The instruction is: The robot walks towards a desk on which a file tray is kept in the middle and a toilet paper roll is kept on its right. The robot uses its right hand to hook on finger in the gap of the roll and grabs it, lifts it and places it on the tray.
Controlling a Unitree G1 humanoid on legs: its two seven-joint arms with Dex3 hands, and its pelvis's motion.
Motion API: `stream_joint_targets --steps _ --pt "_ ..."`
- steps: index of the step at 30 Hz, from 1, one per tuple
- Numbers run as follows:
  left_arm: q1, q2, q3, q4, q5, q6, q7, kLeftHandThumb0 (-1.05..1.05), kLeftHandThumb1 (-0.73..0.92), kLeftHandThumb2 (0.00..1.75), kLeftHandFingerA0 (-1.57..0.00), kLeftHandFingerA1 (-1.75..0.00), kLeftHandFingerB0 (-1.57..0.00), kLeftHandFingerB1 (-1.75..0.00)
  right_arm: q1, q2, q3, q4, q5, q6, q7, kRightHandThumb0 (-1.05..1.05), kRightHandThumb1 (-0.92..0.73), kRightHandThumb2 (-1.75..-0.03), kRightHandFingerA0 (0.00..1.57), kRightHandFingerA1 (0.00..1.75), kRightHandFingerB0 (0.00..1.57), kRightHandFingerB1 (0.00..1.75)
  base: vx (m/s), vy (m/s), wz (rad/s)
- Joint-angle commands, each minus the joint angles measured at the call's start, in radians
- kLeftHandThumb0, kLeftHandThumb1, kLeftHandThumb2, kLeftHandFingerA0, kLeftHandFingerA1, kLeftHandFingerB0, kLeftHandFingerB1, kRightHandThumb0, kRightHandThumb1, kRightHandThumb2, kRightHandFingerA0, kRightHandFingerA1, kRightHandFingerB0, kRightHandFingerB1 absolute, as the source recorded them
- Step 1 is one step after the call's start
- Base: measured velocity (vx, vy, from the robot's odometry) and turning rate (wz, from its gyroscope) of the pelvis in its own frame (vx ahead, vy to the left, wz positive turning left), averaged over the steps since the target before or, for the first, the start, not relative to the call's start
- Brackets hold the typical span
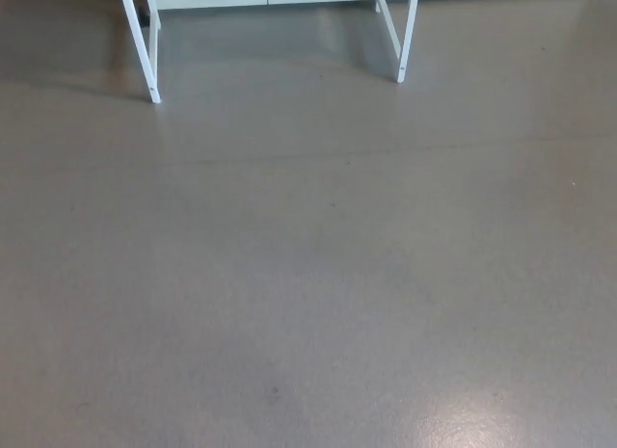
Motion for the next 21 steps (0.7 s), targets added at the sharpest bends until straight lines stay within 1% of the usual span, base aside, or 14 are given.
stream_joint_targets --steps 1,3,6,7,8,9,10,11,12,15,16,17,18,21 --pt "-0.005 0.02 0.019 -0.005 -0.027 0.063 -0.043 -0.85 0.7 1.23 -0.31 -0.79 -0.29 -0.74 0.018 -0.023 -0.004 -0.019 0.038 -0.029 0.048 -0.73 -0.65 -0.97 0.21 0.51 0.06 0.39 0.0 0.0 0.0" --pt "-0.003 0.021 0.021 0.002 -0.025 0.045 -0.05 -0.89 0.92 0.76 -0.23 -0.9 -0.21 -0.78 0.02 -0.023 -0.002 -0.018 0.037 -0.036 0.049 -0.7 -0.8 -0.66 0.26 0.42 0.11 0.24 0.0 0.0 0.0" --pt "-0.012 0.016 0.046 -0.001 -0.045 0.075 -0.05 -0.9 0.92 0.76 -0.22 -0.9 -0.2 -0.78 0.02 -0.019 0.001 -0.009 0.034 -0.049 0.043 -0.73 -0.65 -0.99 0.22 0.53 0.06 0.35 0.0 0.0 0.0" --pt "-0.019 0.02 0.043 0.005 -0.039 0.077 -0.051 -0.95 0.9 0.75 -0.21 -0.89 -0.2 -0.78 0.022 -0.016 -0.009 -0.004 0.047 -0.057 0.057 -0.71 -0.79 -0.65 0.26 0.44 0.11 0.26 0.0 0.0 0.0" --pt "-0.019 0.02 0.046 0.0 -0.042 0.088 -0.054 -0.9 0.7 1.19 -0.28 -0.79 -0.27 -0.74 0.022 -0.019 -0.001 -0.005 0.038 -0.054 0.053 -0.75 -0.65 -1.0 0.25 0.54 0.05 0.35 0.0 0.0 0.0" --pt "-0.019 0.02 0.051 -0.008 -0.048 0.104 -0.059 -0.9 0.7 1.19 -0.28 -0.79 -0.27 -0.74 0.021 -0.024 0.013 -0.007 0.023 -0.049 0.045 -0.75 -0.65 -1.0 0.25 0.54 0.05 0.35 0.0 0.0 0.0" --pt "-0.02 0.021 0.049 -0.009 -0.046 0.104 -0.058 -0.89 0.7 1.19 -0.29 -0.79 -0.28 -0.73 0.023 -0.025 0.016 -0.001 0.022 -0.057 0.049 -0.72 -0.82 -0.65 0.28 0.42 0.1 0.25 0.0 0.0 0.0" --pt "-0.014 0.022 0.048 -0.032 -0.044 0.118 -0.058 -0.92 0.92 0.72 -0.22 -0.92 -0.2 -0.79 0.026 -0.025 0.014 0.001 0.027 -0.065 0.05 -0.73 -0.63 -0.97 0.24 0.53 0.08 0.33 0.0 0.0 0.0" --pt "-0.008 0.024 0.046 -0.048 -0.041 0.124 -0.059 -0.89 0.71 1.2 -0.32 -0.81 -0.3 -0.75 0.027 -0.022 0.01 0.006 0.034 -0.069 0.05 -0.73 -0.8 -0.65 0.28 0.43 0.1 0.24 0.0 0.0 0.0" --pt "-0.008 0.022 0.051 -0.03 -0.042 0.1 -0.056 -0.9 0.7 1.2 -0.33 -0.81 -0.29 -0.75 0.027 -0.017 0.007 0.021 0.038 -0.084 0.038 -0.74 -0.64 -0.99 0.23 0.52 0.06 0.33 0.0 0.0 0.0" --pt "-0.01 0.022 0.052 -0.023 -0.042 0.095 -0.054 -0.9 0.7 1.2 -0.33 -0.81 -0.29 -0.75 0.032 -0.017 0.01 0.011 0.038 -0.074 0.041 -0.74 -0.64 -0.99 0.23 0.52 0.06 0.33 0.0 0.0 0.0" --pt "-0.016 0.019 0.052 0.0 -0.039 0.079 -0.046 -0.94 0.92 0.71 -0.23 -0.9 -0.22 -0.78 0.032 -0.016 0.008 0.014 0.042 -0.082 0.045 -0.71 -0.79 -0.65 0.27 0.42 0.11 0.25 0.0 0.0 0.0" --pt "-0.017 0.017 0.058 0.011 -0.046 0.063 -0.052 -0.88 0.69 1.2 -0.3 -0.8 -0.29 -0.74 0.03 -0.013 0.004 0.015 0.046 -0.08 0.039 -0.71 -0.8 -0.64 0.28 0.42 0.09 0.29 0.0 0.0 0.0" --pt "-0.013 0.024 0.048 -0.018 -0.038 0.089 -0.06 -0.96 0.88 0.79 -0.22 -0.9 -0.22 -0.79 0.031 -0.007 -0.005 0.019 0.059 -0.071 0.036 -0.7 -0.8 -0.66 0.26 0.4 0.11 0.25 0.0 0.0 0.0"
